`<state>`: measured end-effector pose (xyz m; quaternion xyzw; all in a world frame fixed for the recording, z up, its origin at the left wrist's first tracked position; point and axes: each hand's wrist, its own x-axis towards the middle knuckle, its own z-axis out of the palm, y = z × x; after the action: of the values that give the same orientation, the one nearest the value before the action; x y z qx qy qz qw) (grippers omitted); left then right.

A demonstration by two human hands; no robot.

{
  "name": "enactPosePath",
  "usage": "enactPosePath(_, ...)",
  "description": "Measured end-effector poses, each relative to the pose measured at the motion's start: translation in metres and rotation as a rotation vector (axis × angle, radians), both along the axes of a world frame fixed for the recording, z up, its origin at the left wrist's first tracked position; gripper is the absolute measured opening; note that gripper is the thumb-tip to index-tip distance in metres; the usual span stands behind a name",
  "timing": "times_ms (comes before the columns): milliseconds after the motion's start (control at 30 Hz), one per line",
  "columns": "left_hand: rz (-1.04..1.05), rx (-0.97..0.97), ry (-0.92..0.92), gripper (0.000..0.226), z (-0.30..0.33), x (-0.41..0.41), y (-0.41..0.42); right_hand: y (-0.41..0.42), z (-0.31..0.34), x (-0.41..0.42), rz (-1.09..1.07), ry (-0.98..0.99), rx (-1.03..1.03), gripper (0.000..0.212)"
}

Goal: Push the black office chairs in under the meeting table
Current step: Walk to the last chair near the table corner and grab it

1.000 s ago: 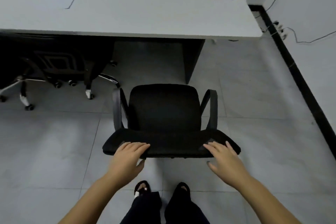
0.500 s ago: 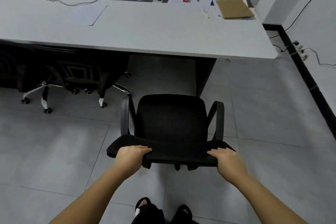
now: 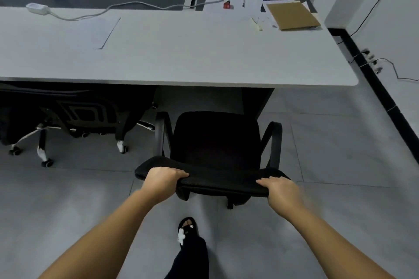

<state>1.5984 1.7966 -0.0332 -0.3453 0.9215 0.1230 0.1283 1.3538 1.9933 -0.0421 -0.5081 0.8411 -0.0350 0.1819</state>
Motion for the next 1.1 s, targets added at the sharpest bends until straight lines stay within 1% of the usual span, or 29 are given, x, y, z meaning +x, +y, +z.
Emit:
enactPosePath(167,-0.088,0.011,-0.046,0.058,0.003,0.005,-0.087,-0.052,-0.018,0.030,-0.043,-0.039,-0.082,0.060)
enactPosePath(267,-0.133,0.006,-0.074,0.062,0.004,0.007,-0.128,-0.080,-0.020,0.045,-0.058,-0.005,-0.028,0.066)
enactPosePath(367,-0.135,0.009,-0.068,0.063,0.002,0.011,-0.154,-0.102,-0.024,0.050,-0.068,-0.050,-0.014,0.060)
enactPosePath(433,-0.130,0.003,-0.041,0.060,-0.002,0.014,-0.163,-0.114,-0.022,0.047,-0.034,0.009,-0.012,0.061)
enactPosePath(500,-0.124,-0.010,-0.014,0.057,-0.004,0.015,-0.170,-0.125,-0.019,0.042,-0.020,0.058,-0.003,0.068)
enactPosePath(567,-0.118,-0.025,0.003,0.055,-0.002,0.013,-0.175,-0.134,-0.020,0.037,-0.013,0.055,-0.008,0.068)
enactPosePath(667,-0.086,-0.045,0.054,0.053,-0.003,0.008,-0.181,-0.148,-0.012,0.027,0.013,-0.049,-0.001,0.057)
enactPosePath(767,-0.047,-0.061,0.088,0.050,-0.004,0.000,-0.179,-0.159,-0.011,0.003,0.055,-0.048,0.080,0.056)
enactPosePath(967,0.037,-0.090,0.152,0.045,-0.003,-0.034,-0.170,-0.182,-0.004,-0.050,0.113,-0.032,0.089,0.057)
enactPosePath(1100,0.073,-0.083,0.113,0.045,-0.001,-0.063,-0.175,-0.196,-0.001,-0.084,0.162,-0.005,0.085,0.056)
